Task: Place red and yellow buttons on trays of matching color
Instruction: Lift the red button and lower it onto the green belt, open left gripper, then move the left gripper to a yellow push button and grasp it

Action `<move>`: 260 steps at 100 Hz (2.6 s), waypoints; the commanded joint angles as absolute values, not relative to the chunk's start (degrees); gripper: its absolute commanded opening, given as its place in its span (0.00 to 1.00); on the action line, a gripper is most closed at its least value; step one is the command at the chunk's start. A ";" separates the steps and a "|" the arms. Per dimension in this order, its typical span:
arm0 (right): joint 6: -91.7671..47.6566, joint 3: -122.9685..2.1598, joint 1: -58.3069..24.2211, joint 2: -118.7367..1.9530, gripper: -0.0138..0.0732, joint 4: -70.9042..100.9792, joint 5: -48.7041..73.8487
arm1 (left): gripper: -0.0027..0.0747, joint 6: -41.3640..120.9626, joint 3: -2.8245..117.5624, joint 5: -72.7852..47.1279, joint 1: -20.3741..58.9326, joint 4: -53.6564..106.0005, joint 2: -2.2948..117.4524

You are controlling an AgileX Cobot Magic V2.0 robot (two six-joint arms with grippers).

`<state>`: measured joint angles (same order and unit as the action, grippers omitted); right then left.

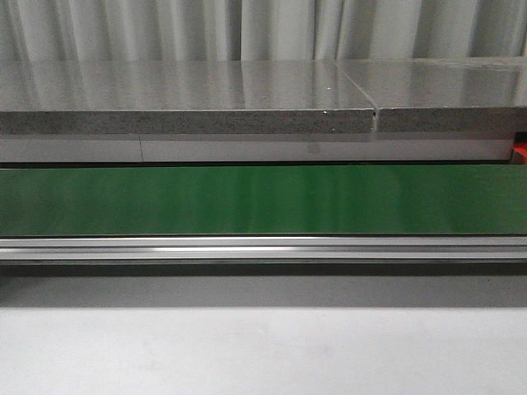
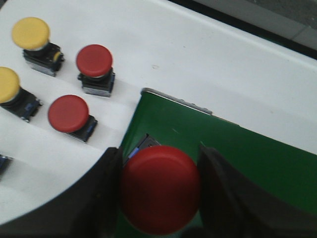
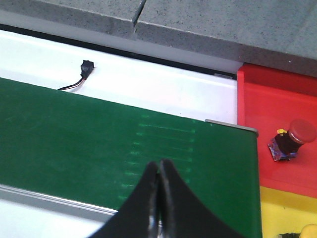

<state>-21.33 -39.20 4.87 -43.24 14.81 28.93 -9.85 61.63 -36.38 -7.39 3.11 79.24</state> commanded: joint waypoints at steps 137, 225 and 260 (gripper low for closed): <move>-21.81 -40.64 4.88 -42.85 0.08 15.20 25.44 | 0.84 -5.76 68.98 -37.08 -7.12 5.27 78.71; -21.81 -40.64 4.88 -42.85 0.08 15.20 25.44 | 0.84 -8.61 59.79 -29.33 -31.26 5.41 85.30; -21.81 -40.64 4.88 -42.85 0.08 15.20 25.44 | 0.84 -8.64 59.79 -25.98 -31.66 4.85 91.88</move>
